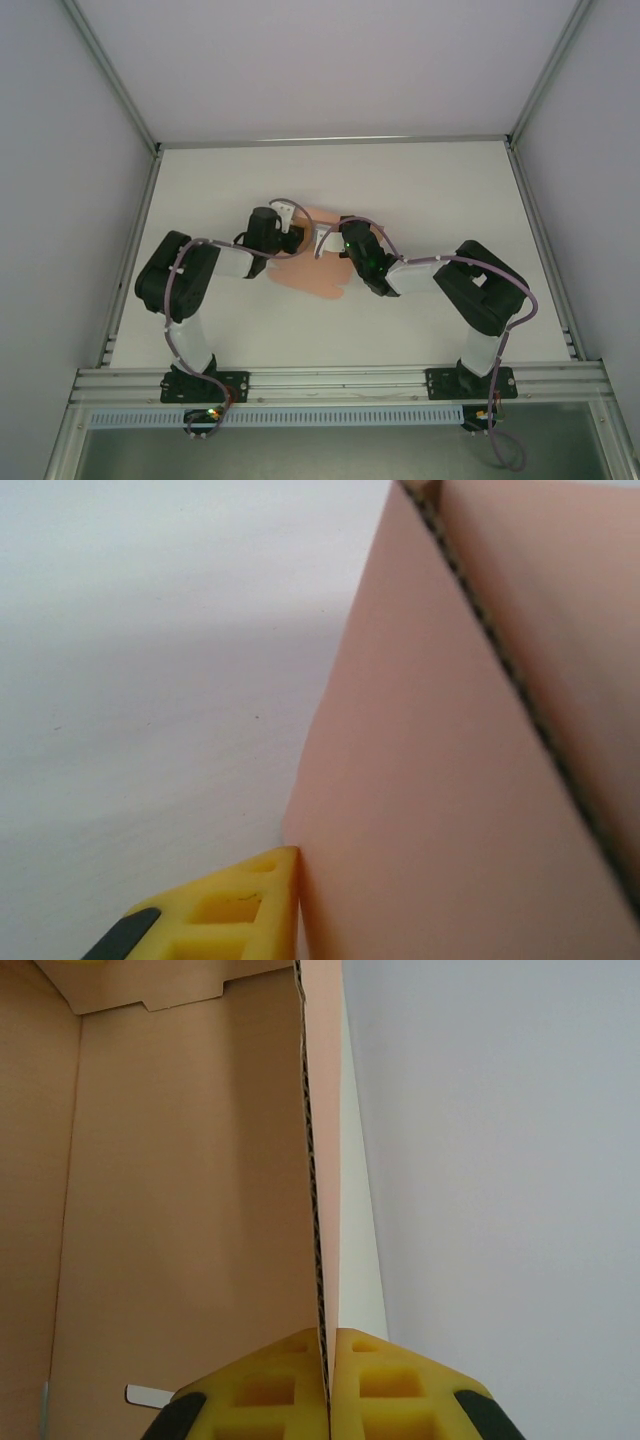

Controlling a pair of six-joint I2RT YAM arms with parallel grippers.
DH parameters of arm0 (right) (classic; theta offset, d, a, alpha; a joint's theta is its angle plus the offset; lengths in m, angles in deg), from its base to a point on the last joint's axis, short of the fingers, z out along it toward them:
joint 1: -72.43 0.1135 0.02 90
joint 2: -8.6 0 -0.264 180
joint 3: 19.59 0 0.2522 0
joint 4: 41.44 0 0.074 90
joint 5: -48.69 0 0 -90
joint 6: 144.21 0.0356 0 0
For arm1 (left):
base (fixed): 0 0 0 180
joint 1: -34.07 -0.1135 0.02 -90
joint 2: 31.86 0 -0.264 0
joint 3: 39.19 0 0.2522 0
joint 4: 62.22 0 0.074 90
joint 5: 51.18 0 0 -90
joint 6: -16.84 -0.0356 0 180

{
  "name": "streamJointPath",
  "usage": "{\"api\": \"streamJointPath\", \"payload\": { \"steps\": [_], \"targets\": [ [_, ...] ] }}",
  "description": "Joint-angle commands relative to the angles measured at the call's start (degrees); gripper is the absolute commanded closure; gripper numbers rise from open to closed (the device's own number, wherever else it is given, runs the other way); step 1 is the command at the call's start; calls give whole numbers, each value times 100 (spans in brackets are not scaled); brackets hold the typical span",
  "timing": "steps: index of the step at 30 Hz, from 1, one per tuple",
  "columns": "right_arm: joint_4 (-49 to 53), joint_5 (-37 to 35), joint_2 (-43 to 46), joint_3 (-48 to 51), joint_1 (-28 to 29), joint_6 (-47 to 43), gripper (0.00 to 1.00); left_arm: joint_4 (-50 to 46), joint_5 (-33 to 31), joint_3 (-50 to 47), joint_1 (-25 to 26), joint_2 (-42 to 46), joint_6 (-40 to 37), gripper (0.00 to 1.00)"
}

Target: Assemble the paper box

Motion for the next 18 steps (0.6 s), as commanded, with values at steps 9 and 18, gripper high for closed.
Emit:
{"api": "streamJointPath", "payload": {
  "steps": [9, 18],
  "targets": [
    [1266, 497, -314, 149, 33, 215, 100, 624, 574, 658, -162, -28, -108, 78],
    [1358, 559, -332, 104, 36, 257, 100, 590, 610, 1037, -143, -366, -207, 90]
  ]
}}
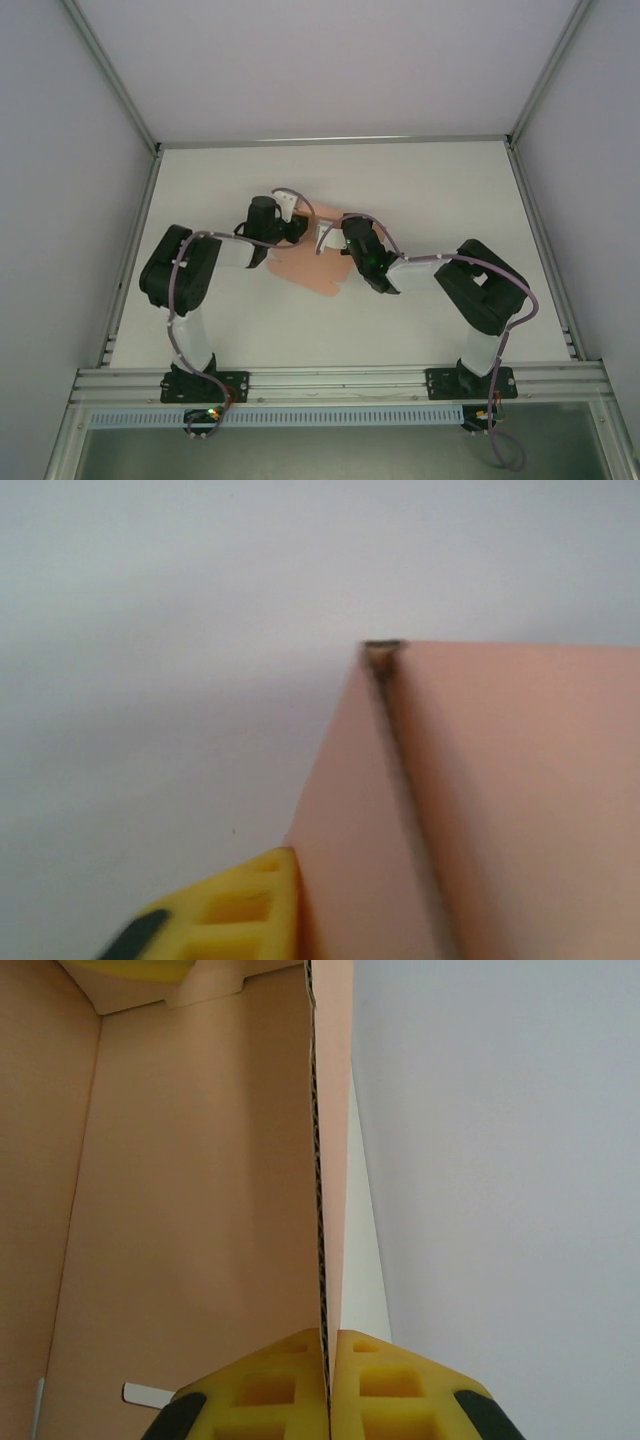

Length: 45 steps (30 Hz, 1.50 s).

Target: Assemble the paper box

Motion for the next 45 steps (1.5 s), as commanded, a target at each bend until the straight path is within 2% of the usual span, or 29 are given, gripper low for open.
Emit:
{"api": "streamJointPath", "payload": {
  "steps": [1, 3, 6, 9, 12, 13, 15, 18, 22, 25, 30, 32, 34, 35, 37, 38, 40, 42, 43, 45],
  "targets": [
    [1220, 675, -311, 221, 122, 148, 100, 450, -99, 458, -13, -38, 133, 91],
    [1297, 709, -297, 206, 116, 208, 100, 247, -284, 554, 47, -50, 62, 99],
    [1282, 667, -262, 216, 108, 232, 100, -238, -1154, 690, 273, 8, -125, 100],
    [1354, 606, -210, 205, 100, 307, 100, -1029, -3364, 904, 638, 65, 75, 100],
    [1423, 581, -156, 226, 91, 398, 100, -1950, -5029, 1170, 831, -32, 604, 100],
    [1410, 571, -150, 231, 91, 407, 100, -2337, -5395, 1273, 847, -90, 851, 100],
    [1448, 567, -152, 219, 75, 413, 100, -2756, -5709, 1290, 848, -163, 1238, 100],
    [1459, 539, -213, 191, 40, 406, 100, -2424, -5693, 902, 836, -118, 1416, 100],
    [1397, 535, -223, 194, 21, 400, 100, -2778, -6040, 939, 787, -194, 1675, 100],
    [1397, 536, -226, 171, 21, 402, 100, -2873, -6063, 983, 756, -217, 1810, 100],
    [1336, 511, -280, 171, 21, 363, 100, -3233, -5674, 1061, 637, -149, 2192, 99],
    [1303, 509, -293, 170, 21, 360, 100, -2394, -4954, 681, 574, 5, 1781, 90],
    [1279, 495, -301, 163, 21, 360, 100, -1111, -3692, 81, 457, 213, 1344, 93],
    [1265, 491, -302, 157, 21, 360, 100, -566, -3197, -184, 385, 284, 1319, 90],
    [1265, 487, -301, 162, 21, 347, 100, 186, -2344, -509, 203, 363, 1316, 76],
    [1251, 474, -293, 170, 16, 330, 100, 357, -2149, -577, 145, 363, 1365, 73],
    [1246, 473, -285, 170, 21, 326, 100, 533, -1780, -604, 68, 364, 1256, 75],
    [1250, 456, -280, 170, 20, 308, 100, 704, -1600, -633, 68, 363, 1119, 72],
    [1253, 456, -275, 172, 21, 309, 100, 797, -1454, -654, 68, 372, 1038, 66],
    [1259, 466, -267, 171, 21, 301, 100, 945, -1325, -687, 74, 405, 1000, 66]
  ]
}}
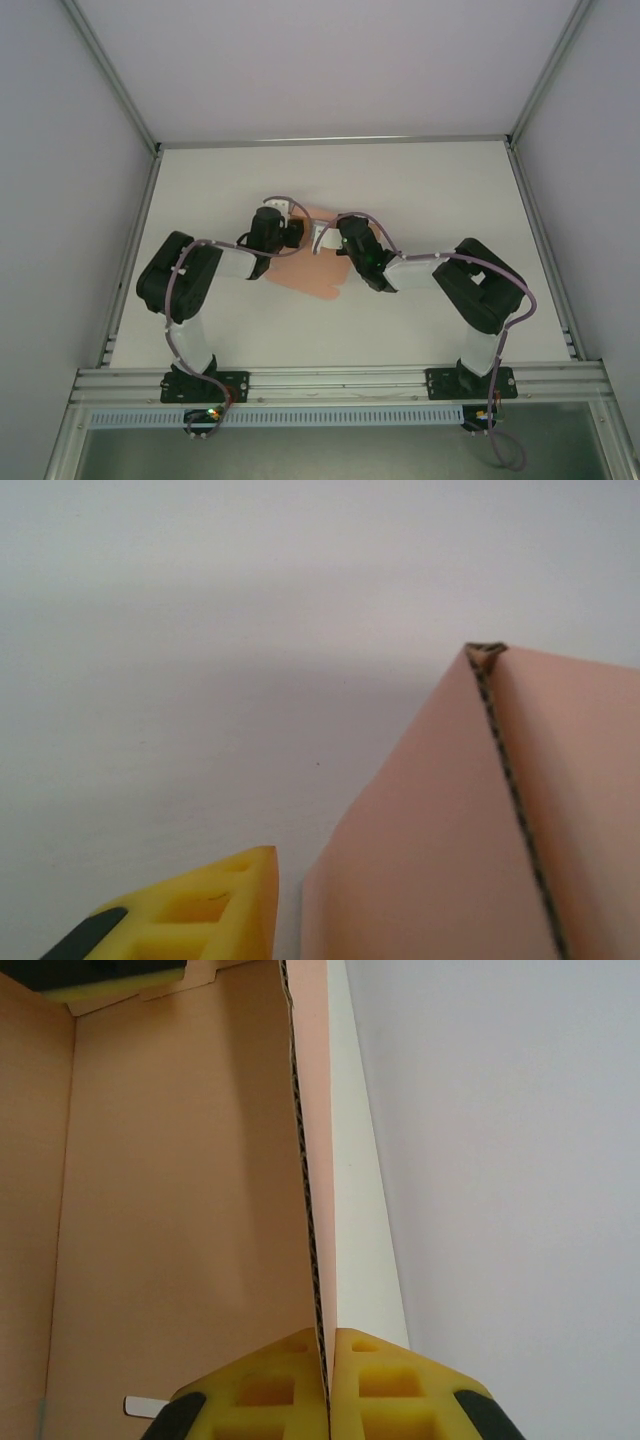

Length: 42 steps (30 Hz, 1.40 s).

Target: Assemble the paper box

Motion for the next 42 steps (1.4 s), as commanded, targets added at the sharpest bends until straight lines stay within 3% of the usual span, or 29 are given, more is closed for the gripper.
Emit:
{"api": "streamJointPath", "payload": {
  "steps": [1, 4, 8, 15, 19, 21, 25, 27, 31, 37, 38, 40, 42],
  "targets": [
    [1104, 161, -199, 327, 5, 98, 100, 678, 196, -24, -197, 73, -201, 66],
    [1136, 161, -199, 317, 7, 96, 100, 552, 142, 52, -180, 122, -323, 64],
    [1175, 161, -221, 303, 14, 87, 100, 456, 127, 83, -153, 251, -610, 49],
    [1198, 149, -213, 290, 19, 80, 100, 7, 80, 309, -153, 289, -829, 47],
    [1220, 148, -216, 287, 13, 78, 100, -80, 478, 358, -153, 271, -923, 41],
    [1204, 135, -226, 285, 16, 50, 100, -185, 626, 439, -153, 245, -988, 53],
    [1239, 161, -214, 268, 23, 52, 100, -573, 753, 739, -162, 83, -1115, 57],
    [1241, 162, -214, 268, 18, 52, 100, -526, 850, 777, -170, 21, -1110, 65],
    [1091, 136, -216, 296, 13, 134, 100, -528, 1010, 844, -170, -103, -1218, 100],
    [947, 232, 328, 225, -111, 1196, 81, -168, 768, 398, -212, 53, -995, 100],
    [982, 255, 466, 218, -134, 1433, 74, -56, 779, 292, -239, 105, -923, 100],
    [1021, 253, 796, 247, -191, 2083, 49, 155, 806, 99, -296, 207, -748, 100],
    [1186, 450, 1165, 326, -319, 2800, 34, 322, 992, -46, -378, 313, -553, 100]
  ]
}}
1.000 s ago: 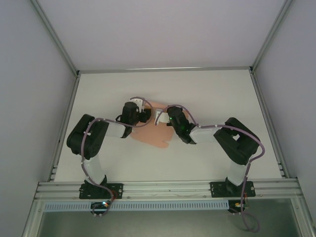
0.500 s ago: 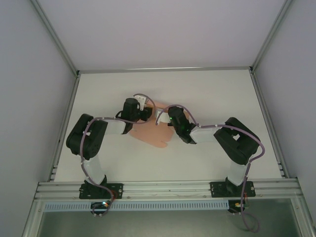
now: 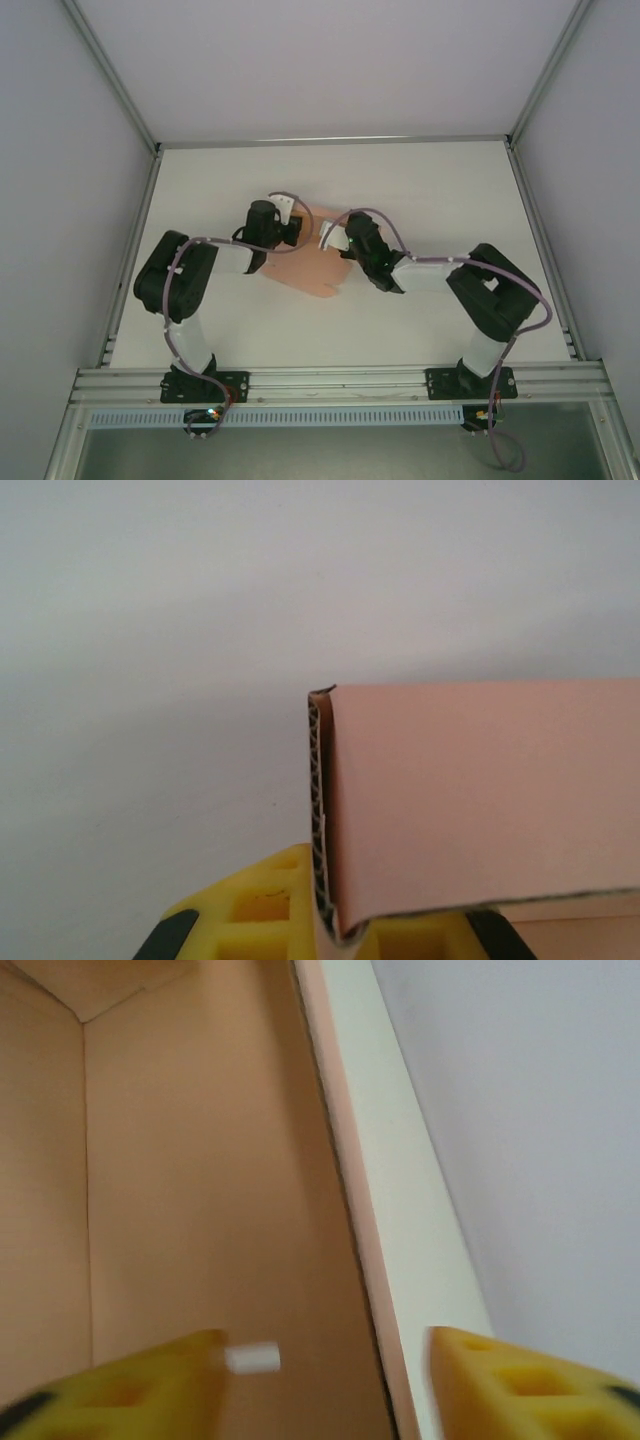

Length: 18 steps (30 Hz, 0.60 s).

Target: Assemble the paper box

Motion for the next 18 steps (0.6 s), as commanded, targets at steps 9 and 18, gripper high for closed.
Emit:
{"api": "streamJointPath", "payload": {
  "steps": [9, 18],
  "targets": [
    [1703, 3908, 1668, 39, -1938, 4702, 0, 759, 949, -405, -240, 696, 879, 100],
    [1310, 5749, 1296, -141, -2186, 5722, 16, 643, 788, -148, -82, 818, 1200, 100]
  ]
}}
